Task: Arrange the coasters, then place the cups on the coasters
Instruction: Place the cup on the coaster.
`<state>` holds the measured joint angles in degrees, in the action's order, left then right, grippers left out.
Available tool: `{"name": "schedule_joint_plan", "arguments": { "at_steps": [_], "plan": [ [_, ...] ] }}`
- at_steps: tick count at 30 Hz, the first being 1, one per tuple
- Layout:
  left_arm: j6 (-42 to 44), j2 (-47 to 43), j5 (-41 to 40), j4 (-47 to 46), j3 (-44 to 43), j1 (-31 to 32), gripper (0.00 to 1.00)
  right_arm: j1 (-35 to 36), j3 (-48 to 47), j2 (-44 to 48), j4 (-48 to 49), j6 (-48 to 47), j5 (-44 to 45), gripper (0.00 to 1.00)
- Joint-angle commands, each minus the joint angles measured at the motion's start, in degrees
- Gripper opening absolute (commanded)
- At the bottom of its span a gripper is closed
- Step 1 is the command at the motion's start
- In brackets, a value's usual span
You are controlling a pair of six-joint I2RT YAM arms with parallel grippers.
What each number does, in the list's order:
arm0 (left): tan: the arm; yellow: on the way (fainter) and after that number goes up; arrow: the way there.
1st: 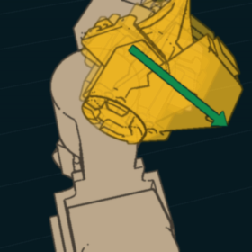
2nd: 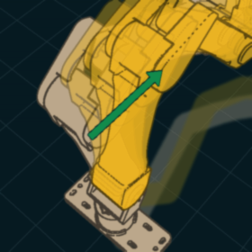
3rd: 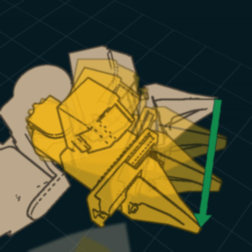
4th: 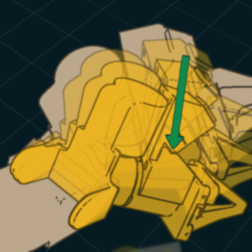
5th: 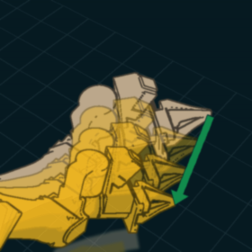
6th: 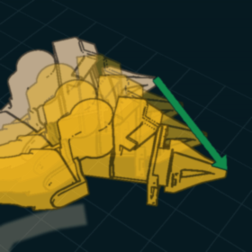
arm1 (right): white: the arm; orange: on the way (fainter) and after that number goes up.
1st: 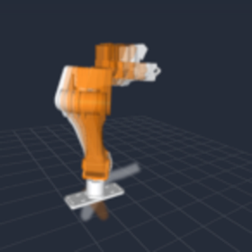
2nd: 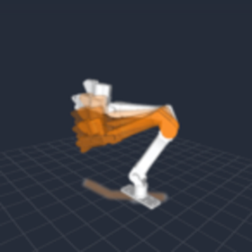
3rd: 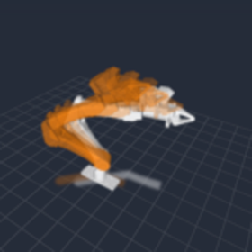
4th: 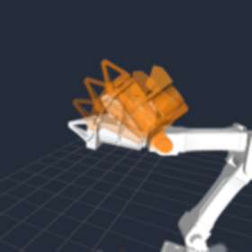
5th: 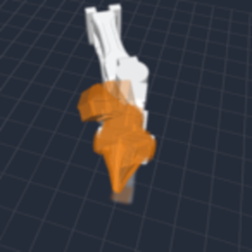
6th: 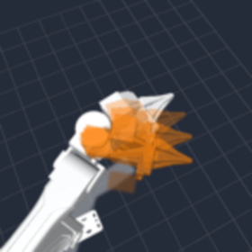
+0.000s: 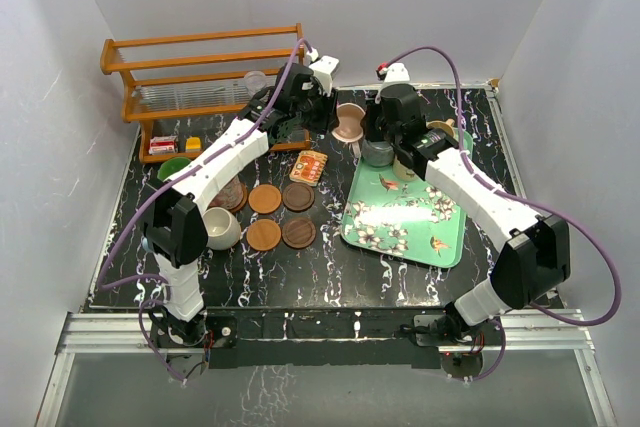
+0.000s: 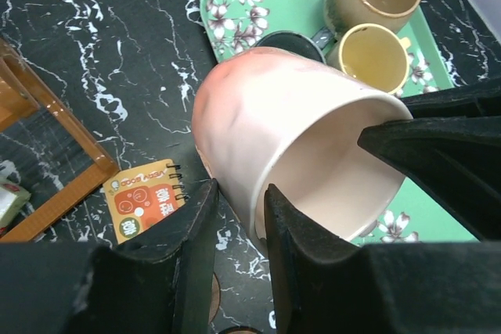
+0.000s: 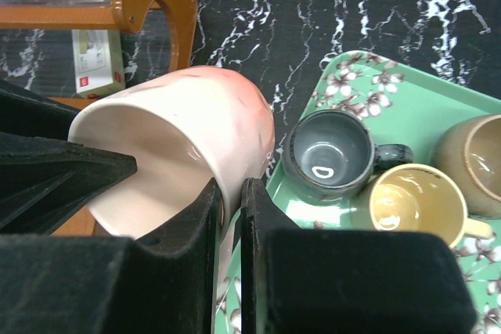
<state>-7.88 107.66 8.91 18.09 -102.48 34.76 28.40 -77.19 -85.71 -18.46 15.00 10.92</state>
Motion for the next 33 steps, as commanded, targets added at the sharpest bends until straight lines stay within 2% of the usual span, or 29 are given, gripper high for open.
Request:
{"name": "schedule_joint_plan", "arguments": {
  "at_steps": [1,7,13,20,27,33],
  "plan": [
    [3.96,1.1,-0.47,-2.18,-3.78,0.48,0.0,1.83,-0.61,2.56,10.74,4.64,-18.72,0.05],
    [7.7,0.74,-2.34,-1.53,-4.45,0.52,0.0,1.83,1.77,2.89,13.77,7.08,-26.19,0.15],
    [9.69,-0.2,-3.53,-1.31,-4.67,0.66,0.0,1.8,4.52,2.58,17.42,9.93,-33.71,0.29],
    [12.77,-3.05,-3.18,-2.23,-1.98,0.6,0.0,0.54,5.56,3.71,17.57,9.45,-33.62,0.39],
    [15.93,-7.87,-0.48,-3.82,3.5,0.57,0.0,-2.52,8.11,6.84,17.6,6.15,-34.86,0.57],
    [18.28,-11.52,1.73,-3.23,5.97,-0.44,0.0,-6.43,9.86,9.46,16.69,2.82,-37.34,0.65]
  ]
}}
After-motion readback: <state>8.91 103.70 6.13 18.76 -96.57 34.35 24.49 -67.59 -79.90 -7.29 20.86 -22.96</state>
